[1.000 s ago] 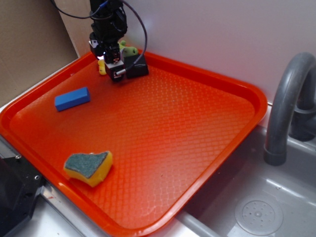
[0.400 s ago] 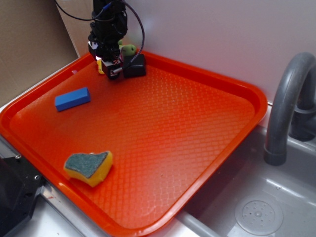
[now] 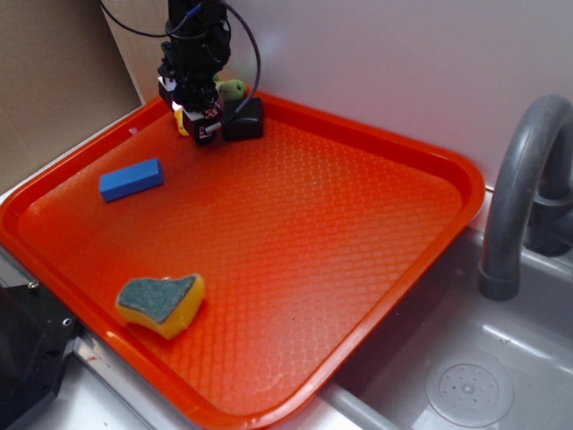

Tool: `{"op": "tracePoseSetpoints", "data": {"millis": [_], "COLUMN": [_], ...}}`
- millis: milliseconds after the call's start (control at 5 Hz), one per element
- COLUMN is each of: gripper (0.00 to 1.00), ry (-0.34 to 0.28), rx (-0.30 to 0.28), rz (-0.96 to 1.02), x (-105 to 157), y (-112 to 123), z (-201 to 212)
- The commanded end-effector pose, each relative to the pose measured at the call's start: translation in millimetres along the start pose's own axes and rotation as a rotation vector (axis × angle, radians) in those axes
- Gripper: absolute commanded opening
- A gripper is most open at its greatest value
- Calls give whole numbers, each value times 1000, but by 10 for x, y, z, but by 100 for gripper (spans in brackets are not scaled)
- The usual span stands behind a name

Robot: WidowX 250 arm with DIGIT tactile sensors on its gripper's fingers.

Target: Grab the yellow duck.

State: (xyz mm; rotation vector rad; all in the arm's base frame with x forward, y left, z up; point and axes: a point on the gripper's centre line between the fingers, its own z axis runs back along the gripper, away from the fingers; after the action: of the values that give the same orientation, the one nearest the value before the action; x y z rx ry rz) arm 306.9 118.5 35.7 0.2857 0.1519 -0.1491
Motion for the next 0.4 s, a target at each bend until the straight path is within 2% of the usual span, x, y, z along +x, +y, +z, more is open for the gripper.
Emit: {"op": "tracePoseSetpoints", "data": {"millis": [0,200], "gripper": [0,0], "ry": [-127,-180], "rx": [-108,-131], "rz": [95,99], "x": [-254,-423], "y": [-182,-230], "z": [1192,1449]}}
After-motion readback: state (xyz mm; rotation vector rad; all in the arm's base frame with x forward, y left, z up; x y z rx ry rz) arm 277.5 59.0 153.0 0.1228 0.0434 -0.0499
